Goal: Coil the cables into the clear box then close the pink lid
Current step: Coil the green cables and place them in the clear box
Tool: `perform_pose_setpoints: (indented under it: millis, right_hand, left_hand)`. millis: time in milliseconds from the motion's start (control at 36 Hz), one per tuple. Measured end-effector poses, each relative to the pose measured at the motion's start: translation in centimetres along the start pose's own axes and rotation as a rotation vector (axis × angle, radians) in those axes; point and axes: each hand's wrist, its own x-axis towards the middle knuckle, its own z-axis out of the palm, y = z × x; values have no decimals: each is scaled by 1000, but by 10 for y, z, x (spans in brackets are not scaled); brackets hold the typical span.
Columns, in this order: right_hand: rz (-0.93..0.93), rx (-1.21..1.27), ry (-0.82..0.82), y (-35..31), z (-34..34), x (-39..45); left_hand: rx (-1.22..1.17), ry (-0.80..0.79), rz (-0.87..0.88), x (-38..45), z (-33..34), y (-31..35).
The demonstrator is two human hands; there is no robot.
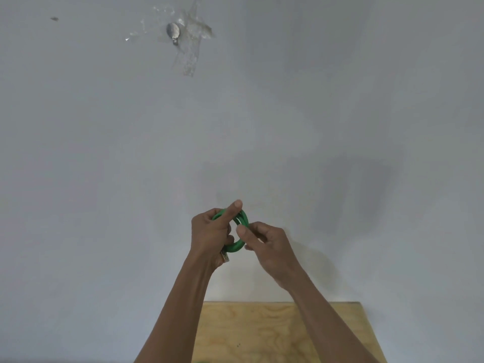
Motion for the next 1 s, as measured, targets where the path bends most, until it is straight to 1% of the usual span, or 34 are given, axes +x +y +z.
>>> perform_pose_setpoints:
  millis: [139,194,250,333,417,500,611,722,861,1000]
  right_hand:
    - [-61,-41,65,-1,8,-7]
    - [-53,-103,97,-1,12,-6]
    - [-40,-165,131,0,15,-6]
    - [-19,-196,187,3,22,-11]
    - [6,-83,218,8,34,-15]
    - [44,59,285,10,48,-19]
    - [5,102,424,14,67,-28]
    - [3,120,544,24,80,-32]
    - [29,79,566,33,91,-36]
    - [94,64,554,43,103,-39]
  left_hand:
    - [38,-20,-2,-6,-2,-2]
    - [-13,8,-39,-8,-3,-2]
    - [-113,23,-87,-9,-4,-2]
    - [-121,24,-59,-10,-9,-7]
    - [-95,45,22,-12,-12,-13]
    - [-121,106,50,-15,-13,-19]
    - [-143,223,56,-19,-16,-29]
    - [-104,315,42,-21,-17,-37]
    - [22,372,-9,-24,-30,-47]
    - [95,335,-91,-23,-51,-54]
